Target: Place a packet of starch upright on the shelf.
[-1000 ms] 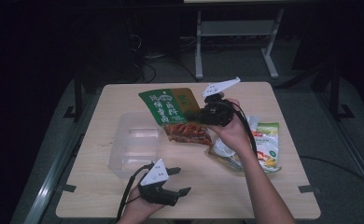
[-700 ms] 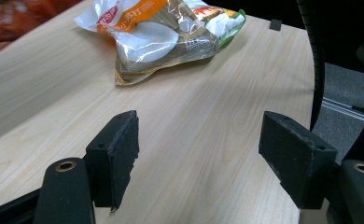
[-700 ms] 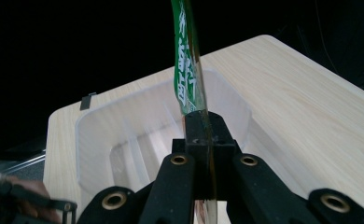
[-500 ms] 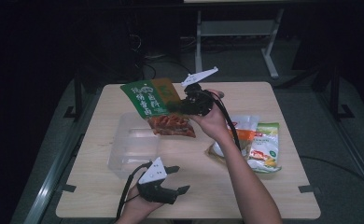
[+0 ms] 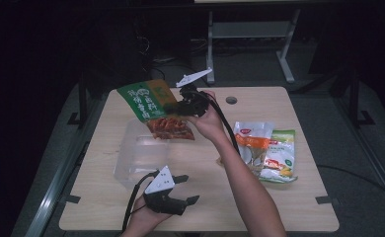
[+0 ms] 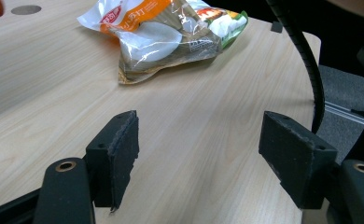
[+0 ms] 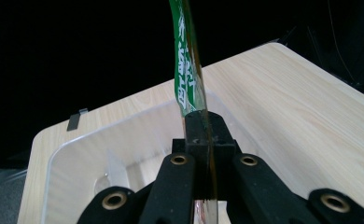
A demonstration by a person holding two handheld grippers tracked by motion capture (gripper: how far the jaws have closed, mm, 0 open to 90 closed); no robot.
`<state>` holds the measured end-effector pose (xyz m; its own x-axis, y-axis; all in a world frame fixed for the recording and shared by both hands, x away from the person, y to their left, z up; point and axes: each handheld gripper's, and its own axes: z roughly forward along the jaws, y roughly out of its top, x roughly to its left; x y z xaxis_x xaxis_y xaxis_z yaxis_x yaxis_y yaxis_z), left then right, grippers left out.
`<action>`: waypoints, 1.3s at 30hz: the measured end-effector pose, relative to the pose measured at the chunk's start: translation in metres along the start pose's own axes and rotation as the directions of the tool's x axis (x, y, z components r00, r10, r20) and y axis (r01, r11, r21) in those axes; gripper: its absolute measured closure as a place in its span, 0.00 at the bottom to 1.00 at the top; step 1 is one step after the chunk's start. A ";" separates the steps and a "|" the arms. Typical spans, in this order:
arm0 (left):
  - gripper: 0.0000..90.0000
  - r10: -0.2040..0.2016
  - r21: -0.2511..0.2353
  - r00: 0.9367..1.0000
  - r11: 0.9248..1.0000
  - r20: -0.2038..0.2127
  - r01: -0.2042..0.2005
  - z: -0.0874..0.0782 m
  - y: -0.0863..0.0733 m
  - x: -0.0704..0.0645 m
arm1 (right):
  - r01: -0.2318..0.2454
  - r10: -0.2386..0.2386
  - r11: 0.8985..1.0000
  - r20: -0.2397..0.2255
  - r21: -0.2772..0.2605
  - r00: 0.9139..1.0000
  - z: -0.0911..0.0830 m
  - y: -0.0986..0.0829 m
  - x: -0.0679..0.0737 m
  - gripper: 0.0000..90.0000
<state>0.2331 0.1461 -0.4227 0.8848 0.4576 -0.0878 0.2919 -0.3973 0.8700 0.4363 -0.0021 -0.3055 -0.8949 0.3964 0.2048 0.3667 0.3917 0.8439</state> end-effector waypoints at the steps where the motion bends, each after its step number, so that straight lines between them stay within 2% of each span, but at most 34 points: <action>1: 0.32 0.001 0.000 1.000 1.000 -0.001 -0.001 0.000 0.000 0.000 | -0.008 0.008 1.000 -0.004 -0.002 1.000 0.003 0.000 -0.001 1.00; 6: 0.32 0.020 0.006 1.000 1.000 -0.012 -0.020 -0.003 -0.001 0.000 | -0.005 0.005 1.000 -0.013 0.004 1.000 0.021 0.004 -0.002 1.00; 7: 0.32 0.020 0.006 1.000 1.000 -0.012 -0.020 -0.003 -0.001 0.000 | -0.005 0.005 1.000 -0.013 0.004 1.000 0.021 0.004 -0.002 1.00; 12: 0.32 0.020 0.001 1.000 1.000 -0.020 -0.020 -0.006 -0.001 0.002 | -0.006 0.006 1.000 -0.029 -0.005 1.000 0.042 0.009 -0.002 1.00; 15: 0.32 0.020 0.005 1.000 1.000 -0.021 -0.020 -0.006 -0.001 0.003 | -0.015 0.014 1.000 -0.030 -0.011 0.999 0.047 0.009 -0.003 1.00; 20: 0.32 0.011 0.001 1.000 1.000 -0.021 -0.010 -0.006 -0.002 0.003 | -0.046 0.046 0.999 -0.038 -0.015 0.998 0.058 0.005 -0.009 1.00; 26: 0.32 -0.001 -0.004 1.000 1.000 -0.021 0.001 -0.008 -0.002 0.005 | -0.092 0.089 0.995 -0.055 -0.047 0.994 0.068 -0.003 -0.015 1.00; 27: 0.32 -0.004 -0.008 1.000 1.000 -0.020 0.004 -0.008 -0.002 0.004 | -0.112 0.108 0.992 -0.059 -0.057 0.992 0.071 -0.006 -0.016 1.00; 29: 0.32 0.008 -0.001 1.000 1.000 -0.019 -0.008 -0.008 -0.002 0.004 | -0.117 0.113 0.991 -0.057 -0.062 0.992 0.073 -0.008 -0.016 1.00; 30: 0.32 0.015 0.006 1.000 1.000 -0.019 -0.015 -0.008 -0.002 0.004 | -0.137 0.133 0.988 -0.057 -0.075 0.990 0.076 -0.011 -0.017 1.00; 33: 0.32 0.017 0.003 1.000 1.000 -0.019 -0.017 -0.008 -0.002 0.004 | -0.147 0.141 0.985 -0.061 -0.091 0.988 0.078 -0.015 -0.018 1.00; 36: 0.32 0.014 0.000 1.000 1.000 -0.020 -0.014 -0.008 -0.002 0.004 | -0.170 0.165 0.980 -0.052 -0.106 0.985 0.082 -0.019 -0.019 1.00; 39: 0.32 0.012 -0.002 1.000 1.000 -0.019 -0.012 -0.008 -0.002 0.005 | -0.172 0.169 0.979 -0.038 -0.110 0.985 0.084 -0.021 -0.018 1.00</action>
<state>0.2336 0.1557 -0.4208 0.8814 0.4674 -0.0680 0.2800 -0.4011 0.8722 0.4665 0.0524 -0.3691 -0.8292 0.4250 0.3631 0.4849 0.2238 0.8455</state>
